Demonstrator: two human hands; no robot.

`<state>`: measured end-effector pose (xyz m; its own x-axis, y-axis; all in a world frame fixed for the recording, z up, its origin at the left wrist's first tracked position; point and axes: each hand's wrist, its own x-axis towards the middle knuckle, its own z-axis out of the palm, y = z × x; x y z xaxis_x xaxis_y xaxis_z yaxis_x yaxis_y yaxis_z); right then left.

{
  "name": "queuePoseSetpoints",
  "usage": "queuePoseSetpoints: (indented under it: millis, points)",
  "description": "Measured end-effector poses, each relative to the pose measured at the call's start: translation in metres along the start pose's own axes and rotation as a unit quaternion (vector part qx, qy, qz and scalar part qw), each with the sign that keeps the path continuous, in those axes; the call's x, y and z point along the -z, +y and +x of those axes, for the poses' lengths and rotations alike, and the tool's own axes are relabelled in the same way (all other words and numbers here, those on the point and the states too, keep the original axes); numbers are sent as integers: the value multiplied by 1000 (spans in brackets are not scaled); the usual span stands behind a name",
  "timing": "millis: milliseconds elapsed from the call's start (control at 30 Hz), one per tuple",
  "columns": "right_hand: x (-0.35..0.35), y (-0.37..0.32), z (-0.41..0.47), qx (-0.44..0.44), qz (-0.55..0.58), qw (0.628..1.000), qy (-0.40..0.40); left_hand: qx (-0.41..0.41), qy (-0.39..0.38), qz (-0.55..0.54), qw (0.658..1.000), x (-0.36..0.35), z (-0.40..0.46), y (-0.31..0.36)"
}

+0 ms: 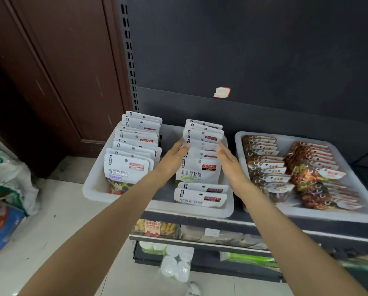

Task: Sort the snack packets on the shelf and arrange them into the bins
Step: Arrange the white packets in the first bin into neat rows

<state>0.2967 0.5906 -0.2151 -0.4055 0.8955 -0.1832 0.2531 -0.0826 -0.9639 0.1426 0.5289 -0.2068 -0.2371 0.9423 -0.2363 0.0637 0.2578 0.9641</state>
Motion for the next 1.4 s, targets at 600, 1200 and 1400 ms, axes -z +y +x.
queuePoseSetpoints:
  millis: [600,1200,1400]
  points:
    - [-29,21,-70,43,-14,993,110,-26,14,-45,999,-9,-56,-36]
    - [5,-2,23,54,-145,986,58,-82,6,235,968,-3,28,1]
    - [27,-1,36,47,-220,974,36,-64,-94,299,947,11,7,-4]
